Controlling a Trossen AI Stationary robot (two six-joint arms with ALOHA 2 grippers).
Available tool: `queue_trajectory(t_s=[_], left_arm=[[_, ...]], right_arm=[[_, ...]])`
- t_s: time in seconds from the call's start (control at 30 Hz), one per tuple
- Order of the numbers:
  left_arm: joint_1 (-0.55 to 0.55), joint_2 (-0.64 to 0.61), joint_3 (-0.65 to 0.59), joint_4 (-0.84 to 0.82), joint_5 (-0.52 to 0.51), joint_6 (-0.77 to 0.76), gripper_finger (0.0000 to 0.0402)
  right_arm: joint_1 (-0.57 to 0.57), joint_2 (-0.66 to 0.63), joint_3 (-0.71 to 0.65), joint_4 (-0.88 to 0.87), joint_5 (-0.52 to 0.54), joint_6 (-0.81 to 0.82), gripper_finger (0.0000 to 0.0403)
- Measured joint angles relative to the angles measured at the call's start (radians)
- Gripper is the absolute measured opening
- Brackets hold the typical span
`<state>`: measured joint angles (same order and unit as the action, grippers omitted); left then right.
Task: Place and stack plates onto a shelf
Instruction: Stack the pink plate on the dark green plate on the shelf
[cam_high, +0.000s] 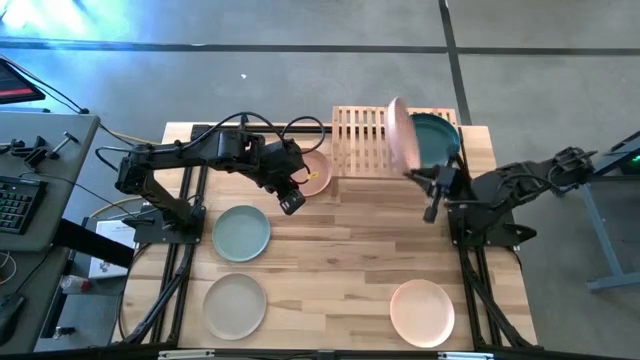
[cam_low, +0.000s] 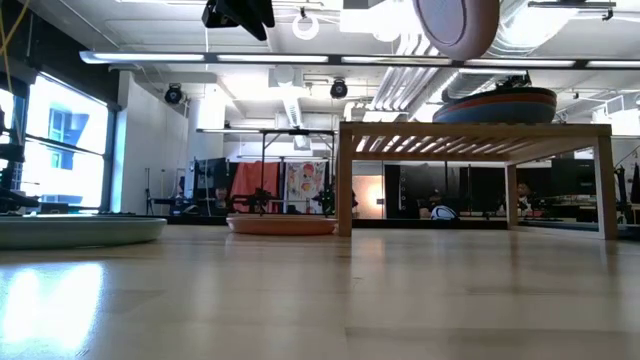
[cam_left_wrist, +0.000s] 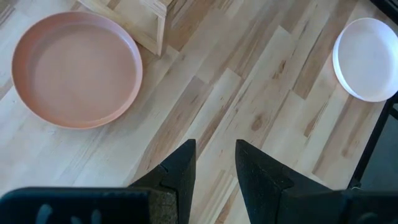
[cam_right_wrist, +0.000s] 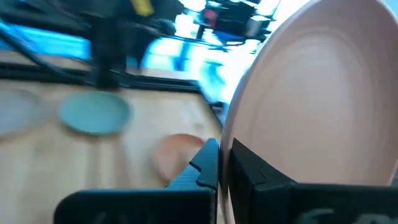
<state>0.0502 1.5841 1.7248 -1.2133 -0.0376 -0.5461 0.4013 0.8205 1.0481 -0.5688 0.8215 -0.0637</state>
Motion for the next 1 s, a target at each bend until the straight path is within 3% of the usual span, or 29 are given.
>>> queue_trajectory(t_s=[0.17,0.33,0.77,1.0], left_arm=[[0.000,0.000,0.000,0.000,0.000,0.000,0.0102],[0.000,0.000,0.000,0.000,0.000,0.000,0.0102],[0.002,0.000,0.000,0.000,-0.001,0.000,0.0102],[0.002,0.000,0.000,0.000,-0.001,0.000,0.0102]], right_arm=[[-0.091,-0.011,0.000,-0.086,0.089,-0.119,0.0000],[-0.201,-0.009,0.000,-0.188,0.083,-0.128,0.0000],[-0.419,0.005,0.000,-0.449,-0.140,-0.156,0.0000],[-0.492,0.013,0.000,-0.510,-0.196,-0.211,0.0000]])
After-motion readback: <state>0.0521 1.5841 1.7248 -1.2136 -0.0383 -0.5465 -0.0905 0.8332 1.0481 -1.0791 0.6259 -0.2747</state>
